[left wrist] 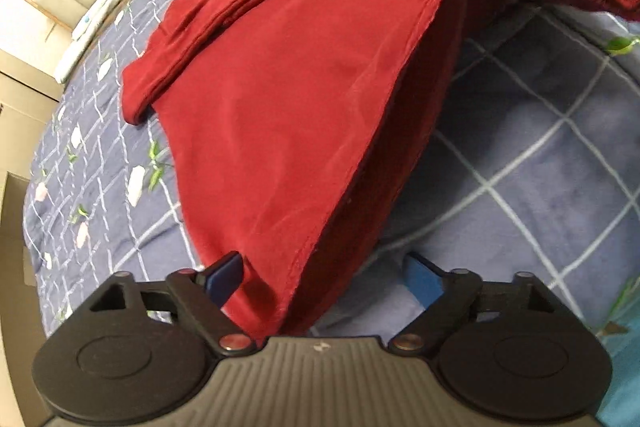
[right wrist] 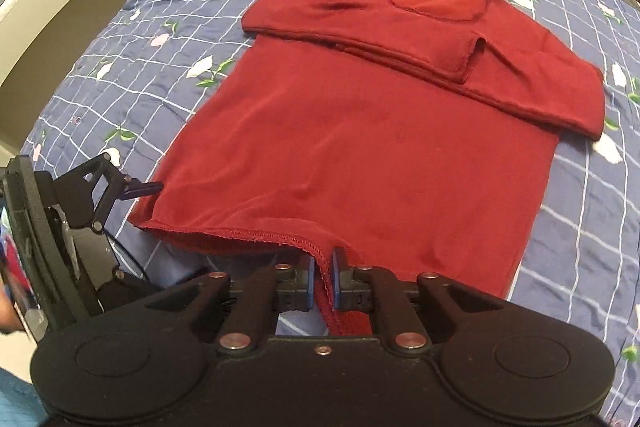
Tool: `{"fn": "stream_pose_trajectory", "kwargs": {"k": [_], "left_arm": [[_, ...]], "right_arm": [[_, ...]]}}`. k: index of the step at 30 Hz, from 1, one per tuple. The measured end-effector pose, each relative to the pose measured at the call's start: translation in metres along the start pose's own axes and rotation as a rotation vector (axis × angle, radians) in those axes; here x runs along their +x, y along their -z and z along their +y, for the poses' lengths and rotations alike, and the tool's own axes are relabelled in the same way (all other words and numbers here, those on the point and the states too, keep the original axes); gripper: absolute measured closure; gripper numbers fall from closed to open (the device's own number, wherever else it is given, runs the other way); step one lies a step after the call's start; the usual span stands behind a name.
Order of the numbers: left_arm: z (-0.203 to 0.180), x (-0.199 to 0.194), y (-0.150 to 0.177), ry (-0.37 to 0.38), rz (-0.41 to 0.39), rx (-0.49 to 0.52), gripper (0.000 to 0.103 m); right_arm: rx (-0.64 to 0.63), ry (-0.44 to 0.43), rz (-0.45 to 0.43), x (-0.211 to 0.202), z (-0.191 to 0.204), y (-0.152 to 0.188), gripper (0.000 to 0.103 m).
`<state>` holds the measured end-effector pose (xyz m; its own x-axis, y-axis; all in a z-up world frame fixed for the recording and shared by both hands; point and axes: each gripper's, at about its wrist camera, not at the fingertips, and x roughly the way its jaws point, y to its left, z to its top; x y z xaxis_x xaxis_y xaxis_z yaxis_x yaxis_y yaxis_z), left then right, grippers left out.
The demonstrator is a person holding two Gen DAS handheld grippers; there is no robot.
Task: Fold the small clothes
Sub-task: 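Grasp the hem with the right tool while the left tool grasps the hem beside it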
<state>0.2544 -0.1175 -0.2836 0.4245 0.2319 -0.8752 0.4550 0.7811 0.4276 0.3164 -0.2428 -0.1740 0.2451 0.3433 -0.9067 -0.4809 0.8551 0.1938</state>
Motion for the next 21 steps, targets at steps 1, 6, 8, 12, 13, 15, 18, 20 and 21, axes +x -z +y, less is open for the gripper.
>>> {"fn": "stream_pose_trajectory", "kwargs": {"k": [1, 6, 8, 12, 13, 15, 18, 20, 21], "left_arm": [[0.002, 0.000, 0.000, -0.010, -0.003, 0.003, 0.024], [0.020, -0.004, -0.003, -0.005, -0.012, -0.009, 0.061], [0.031, -0.010, -0.005, 0.027, -0.035, -0.018, 0.080], [0.055, -0.018, -0.013, 0.070, -0.054, -0.082, 0.091], [0.059, -0.019, -0.017, 0.074, -0.052, -0.092, 0.093], [0.064, -0.020, -0.024, 0.080, -0.050, -0.085, 0.096], [0.071, -0.023, -0.035, 0.100, -0.041, -0.096, 0.097], [0.077, -0.026, -0.043, 0.113, -0.034, -0.113, 0.097], [0.079, -0.026, -0.047, 0.118, -0.030, -0.122, 0.097]], "right_arm": [[-0.007, -0.005, 0.004, 0.000, -0.001, -0.002, 0.095], [-0.058, -0.036, 0.050, 0.002, -0.001, -0.007, 0.095], [-0.081, -0.047, 0.061, 0.003, -0.002, -0.007, 0.095], [-0.111, -0.076, 0.077, 0.004, -0.005, -0.007, 0.095], [-0.116, -0.084, 0.084, 0.004, -0.007, -0.005, 0.095], [-0.121, -0.096, 0.095, 0.004, -0.009, -0.003, 0.095], [-0.126, -0.106, 0.103, 0.004, -0.010, 0.002, 0.094], [-0.112, -0.119, 0.104, 0.004, -0.011, 0.005, 0.090], [-0.104, -0.123, 0.104, 0.004, -0.011, 0.007, 0.084]]}}
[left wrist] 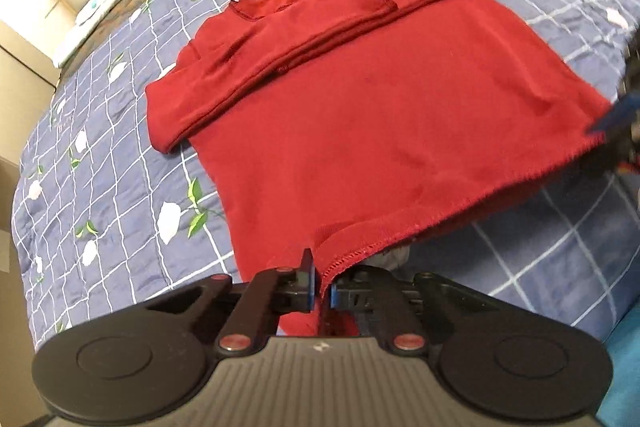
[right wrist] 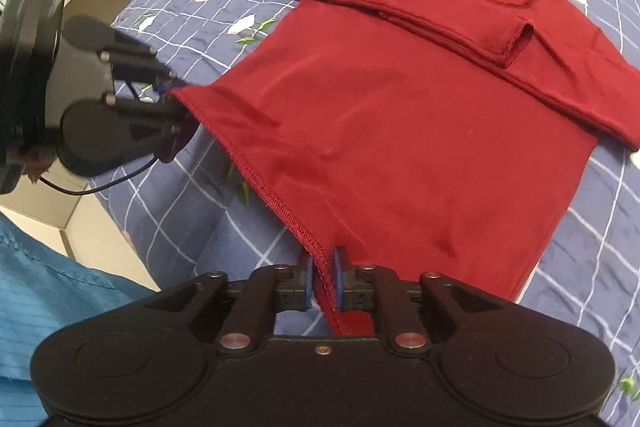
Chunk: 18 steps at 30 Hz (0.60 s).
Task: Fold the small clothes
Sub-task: 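Grasp the hem with the right tool while the left tool grasps the hem beside it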
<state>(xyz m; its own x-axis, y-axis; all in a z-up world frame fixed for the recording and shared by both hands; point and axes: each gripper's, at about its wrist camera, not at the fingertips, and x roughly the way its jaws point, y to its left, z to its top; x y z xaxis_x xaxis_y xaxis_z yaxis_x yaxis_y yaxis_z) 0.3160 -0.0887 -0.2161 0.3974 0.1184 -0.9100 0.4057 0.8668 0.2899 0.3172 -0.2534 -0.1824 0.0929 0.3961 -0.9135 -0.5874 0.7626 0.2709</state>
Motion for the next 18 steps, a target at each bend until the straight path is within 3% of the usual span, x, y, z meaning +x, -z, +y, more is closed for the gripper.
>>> {"fn": "stream_pose_trajectory", "kwargs": {"k": [2, 4, 8, 11, 14, 15, 18], "left_arm": [[0.004, -0.002, -0.007, 0.010, 0.012, -0.025, 0.097], [0.007, -0.005, -0.014, 0.017, 0.028, -0.050, 0.097], [0.008, -0.011, -0.026, 0.019, 0.048, -0.067, 0.097], [0.009, -0.018, -0.035, 0.024, 0.050, -0.077, 0.097], [0.011, -0.027, -0.044, 0.022, 0.035, -0.090, 0.097], [0.012, -0.029, -0.046, 0.021, 0.029, -0.095, 0.097], [0.015, -0.037, -0.052, 0.013, 0.011, -0.104, 0.097]], "right_arm": [[0.015, 0.001, -0.009, 0.001, 0.001, 0.003, 0.068], [0.028, -0.010, -0.028, 0.002, 0.001, 0.006, 0.038], [0.069, -0.027, -0.057, 0.007, 0.003, 0.008, 0.020], [0.062, 0.020, -0.045, 0.016, 0.007, 0.008, 0.019], [0.048, 0.125, -0.037, 0.023, 0.009, 0.010, 0.020], [0.042, 0.159, -0.036, 0.024, 0.008, 0.010, 0.024], [0.031, 0.237, -0.051, 0.024, 0.004, 0.012, 0.056]]}}
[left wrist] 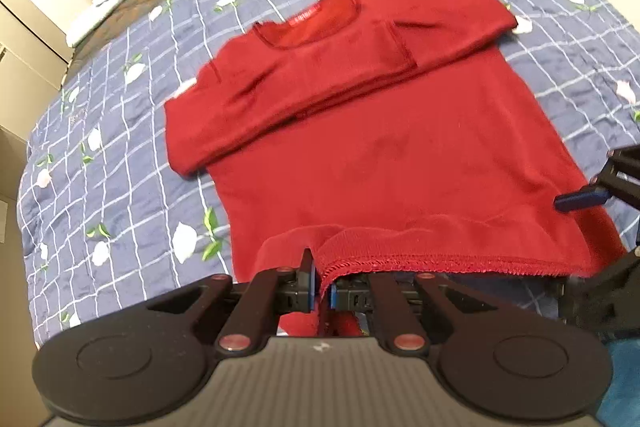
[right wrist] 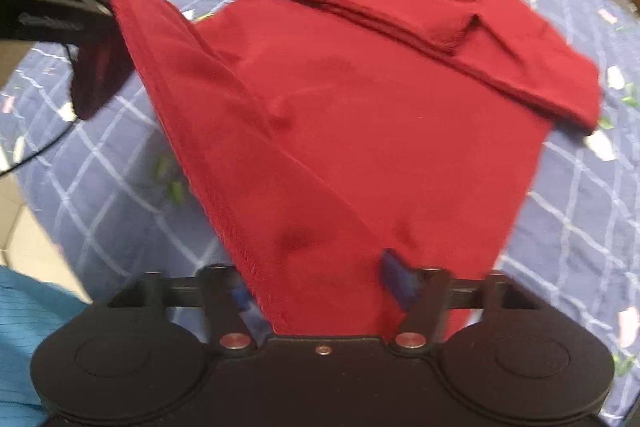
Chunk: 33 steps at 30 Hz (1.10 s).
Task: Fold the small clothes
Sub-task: 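Grasp the hem with the right tool while the left tool grasps the hem beside it, then lift the red hem with both tools and carry it toward the collar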
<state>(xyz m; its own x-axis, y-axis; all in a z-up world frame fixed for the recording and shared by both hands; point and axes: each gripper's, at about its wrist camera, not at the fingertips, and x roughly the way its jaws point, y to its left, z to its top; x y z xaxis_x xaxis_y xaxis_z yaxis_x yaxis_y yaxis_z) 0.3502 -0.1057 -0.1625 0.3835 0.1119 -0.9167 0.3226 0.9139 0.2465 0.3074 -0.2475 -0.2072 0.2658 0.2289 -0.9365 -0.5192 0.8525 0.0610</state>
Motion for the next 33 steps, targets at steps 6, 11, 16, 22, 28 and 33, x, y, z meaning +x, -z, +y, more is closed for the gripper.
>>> {"fn": "stream_pose_trajectory", "kwargs": {"k": [6, 11, 16, 22, 28, 33], "left_arm": [[0.002, -0.002, 0.000, -0.009, -0.012, -0.005, 0.097], [0.007, -0.007, 0.009, -0.014, -0.031, -0.007, 0.097], [0.015, -0.021, 0.024, -0.009, -0.076, -0.037, 0.097], [0.009, -0.049, 0.047, -0.034, -0.208, 0.029, 0.098], [0.004, -0.063, 0.063, -0.011, -0.266, 0.043, 0.098], [0.000, -0.074, 0.080, -0.001, -0.302, 0.071, 0.098]], "right_arm": [[-0.056, 0.080, -0.105, -0.021, -0.013, 0.003, 0.088], [-0.110, 0.086, -0.181, -0.043, -0.017, 0.000, 0.096], [-0.143, 0.070, -0.199, -0.062, -0.010, -0.006, 0.098], [-0.134, 0.121, -0.227, -0.082, 0.004, 0.001, 0.098], [-0.128, 0.173, -0.254, -0.100, 0.016, 0.018, 0.099], [-0.154, 0.208, -0.264, -0.111, 0.032, 0.034, 0.099]]}}
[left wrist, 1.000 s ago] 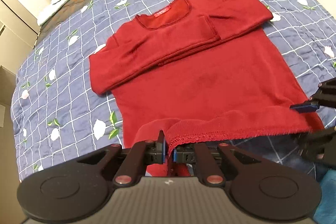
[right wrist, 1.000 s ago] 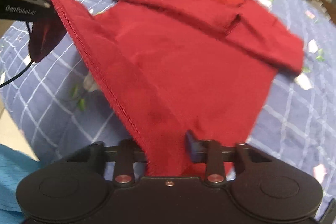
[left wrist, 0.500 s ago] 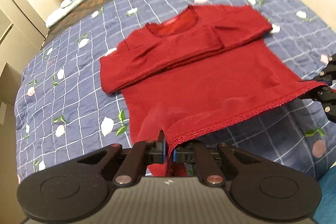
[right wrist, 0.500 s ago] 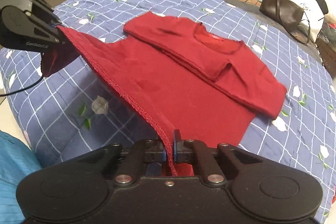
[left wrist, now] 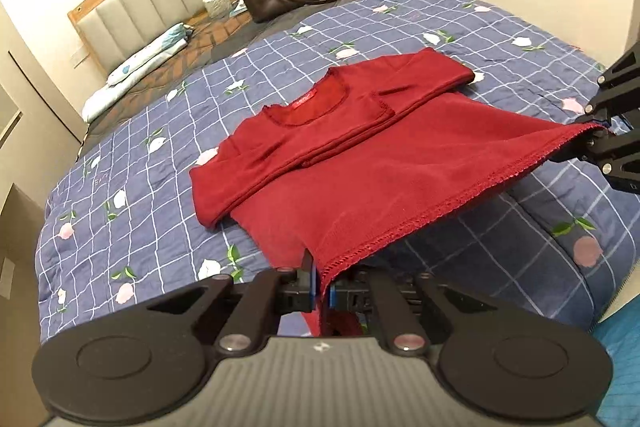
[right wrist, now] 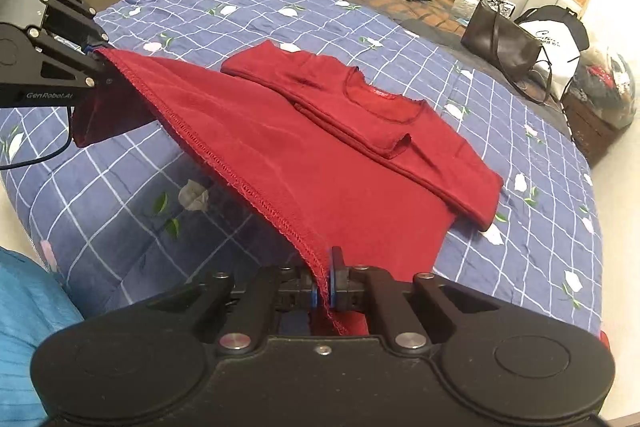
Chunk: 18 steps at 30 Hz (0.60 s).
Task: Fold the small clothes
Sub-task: 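Lift the red hem with both tools and carry it toward the collar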
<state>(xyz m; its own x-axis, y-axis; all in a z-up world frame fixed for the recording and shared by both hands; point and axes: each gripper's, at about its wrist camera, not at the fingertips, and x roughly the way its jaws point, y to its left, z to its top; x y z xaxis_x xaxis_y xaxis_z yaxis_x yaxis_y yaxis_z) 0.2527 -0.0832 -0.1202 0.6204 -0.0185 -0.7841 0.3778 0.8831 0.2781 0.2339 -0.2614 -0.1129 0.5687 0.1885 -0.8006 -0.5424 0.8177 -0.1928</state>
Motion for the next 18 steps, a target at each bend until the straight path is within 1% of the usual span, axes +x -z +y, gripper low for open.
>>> {"fn": "stream_pose_trajectory", "kwargs": {"k": [4, 8, 14, 18], "left_arm": [[-0.006, -0.013, 0.016, 0.005, -0.005, 0.011, 0.098], [-0.015, -0.030, 0.037, 0.022, 0.004, 0.016, 0.098], [-0.028, -0.057, 0.072, 0.065, 0.026, 0.047, 0.098], [-0.036, -0.071, 0.092, 0.086, 0.040, 0.055, 0.098]], "right_arm": [[-0.023, 0.007, -0.004, -0.015, 0.014, 0.010, 0.099], [-0.022, -0.004, 0.008, -0.032, 0.033, 0.024, 0.099], [0.033, -0.038, 0.033, -0.058, 0.058, 0.049, 0.099], [0.076, -0.049, 0.038, -0.072, 0.068, 0.059, 0.099]]}}
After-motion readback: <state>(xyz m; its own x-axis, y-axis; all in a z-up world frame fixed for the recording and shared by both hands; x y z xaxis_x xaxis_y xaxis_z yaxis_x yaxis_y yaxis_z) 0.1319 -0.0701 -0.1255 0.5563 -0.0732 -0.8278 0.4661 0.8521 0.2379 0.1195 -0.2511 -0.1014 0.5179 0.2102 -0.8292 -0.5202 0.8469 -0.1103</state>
